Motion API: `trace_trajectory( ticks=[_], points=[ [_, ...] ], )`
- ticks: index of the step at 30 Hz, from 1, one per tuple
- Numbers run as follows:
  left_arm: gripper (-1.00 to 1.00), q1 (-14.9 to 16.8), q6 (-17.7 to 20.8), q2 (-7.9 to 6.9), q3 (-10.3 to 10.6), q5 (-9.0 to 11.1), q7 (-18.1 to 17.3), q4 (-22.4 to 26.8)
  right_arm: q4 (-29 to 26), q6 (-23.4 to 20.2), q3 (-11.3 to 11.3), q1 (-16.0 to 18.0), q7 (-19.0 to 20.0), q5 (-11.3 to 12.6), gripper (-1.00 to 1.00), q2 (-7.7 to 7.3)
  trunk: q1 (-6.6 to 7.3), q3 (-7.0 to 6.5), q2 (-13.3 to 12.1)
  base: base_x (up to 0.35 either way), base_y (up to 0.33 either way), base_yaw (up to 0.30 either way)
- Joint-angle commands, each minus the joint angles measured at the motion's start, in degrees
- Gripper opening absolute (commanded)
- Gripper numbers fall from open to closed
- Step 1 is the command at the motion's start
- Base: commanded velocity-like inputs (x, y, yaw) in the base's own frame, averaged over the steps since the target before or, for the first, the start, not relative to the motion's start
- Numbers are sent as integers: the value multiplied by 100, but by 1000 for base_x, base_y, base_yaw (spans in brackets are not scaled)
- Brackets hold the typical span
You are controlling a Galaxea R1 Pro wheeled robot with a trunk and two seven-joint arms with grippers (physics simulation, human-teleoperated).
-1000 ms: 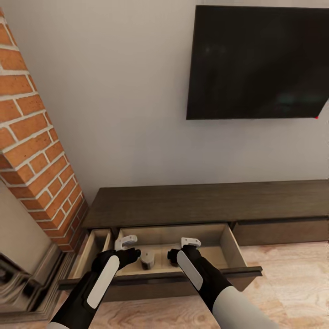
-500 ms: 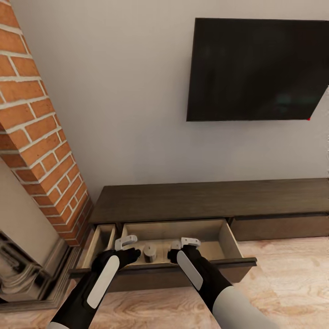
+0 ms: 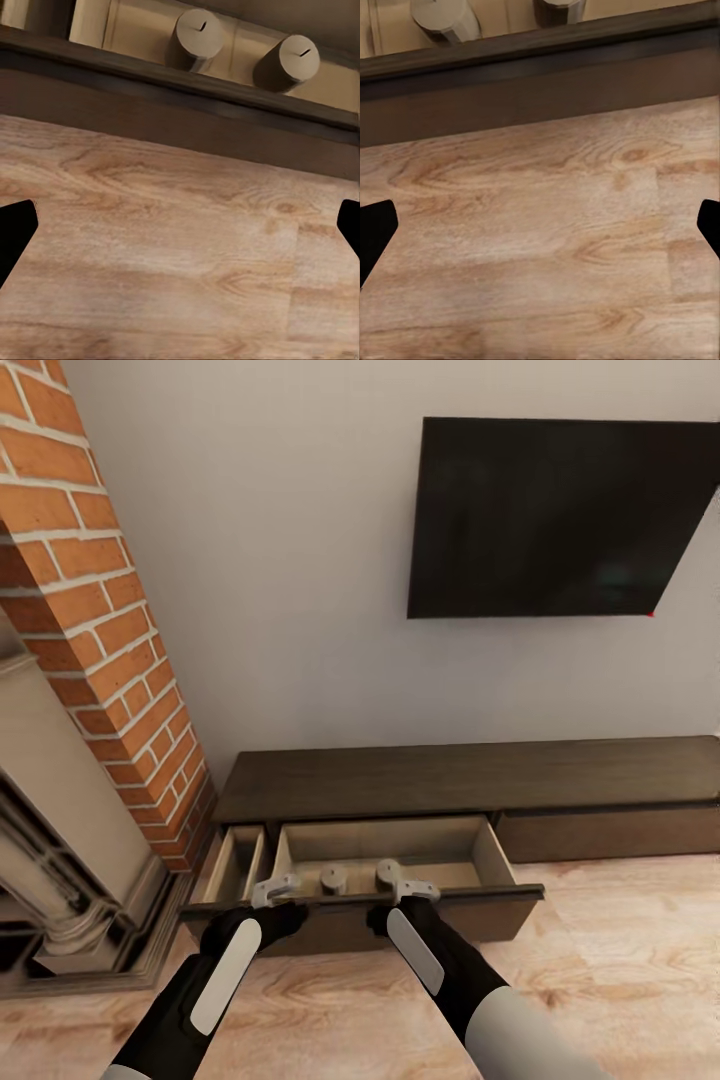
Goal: Place each of the two pumpkins and all three candles from the living room inside a cabinet in the living room (use any cabinet), then make sure every cabinet is closed, and position the cauldron so it is next to a table in the living room.
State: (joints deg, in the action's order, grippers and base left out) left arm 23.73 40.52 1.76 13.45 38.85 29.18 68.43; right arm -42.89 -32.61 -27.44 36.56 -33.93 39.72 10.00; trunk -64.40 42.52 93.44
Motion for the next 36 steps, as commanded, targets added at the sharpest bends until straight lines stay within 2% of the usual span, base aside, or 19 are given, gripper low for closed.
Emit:
trace_trajectory(
  ticks=[1,8,23,25,28,29,36],
  points=[
    [100,0,0,0,0,0,0,2,0,0,1,0,0,0,100,0,0,0,0,-310,0,0],
    [100,0,-2,14,0,0,0,2,0,0,0,0,0,0,100,0,-154,126,281,-205,0,0],
    [100,0,-9,31,8,-34,1,-3,3,51,-12,0,-1,-22,100,0,-483,395,882,-11,0,0],
    [100,0,-74,41,73,-97,16,-68,69,115,-77,-4,65,-88,100,-61,-439,359,801,0,0,0],
    [100,-1,-171,48,170,-191,30,-165,165,211,-43,-2,161,-185,100,0,-373,305,681,0,0,0],
    [100,-1,-204,46,135,-210,35,-130,197,244,-11,-1,193,-216,100,0,-351,287,641,0,0,0],
    [100,7,24,18,-89,7,43,94,-31,113,52,0,-34,4,100,0,-197,161,360,-7,0,0]
  ],
)
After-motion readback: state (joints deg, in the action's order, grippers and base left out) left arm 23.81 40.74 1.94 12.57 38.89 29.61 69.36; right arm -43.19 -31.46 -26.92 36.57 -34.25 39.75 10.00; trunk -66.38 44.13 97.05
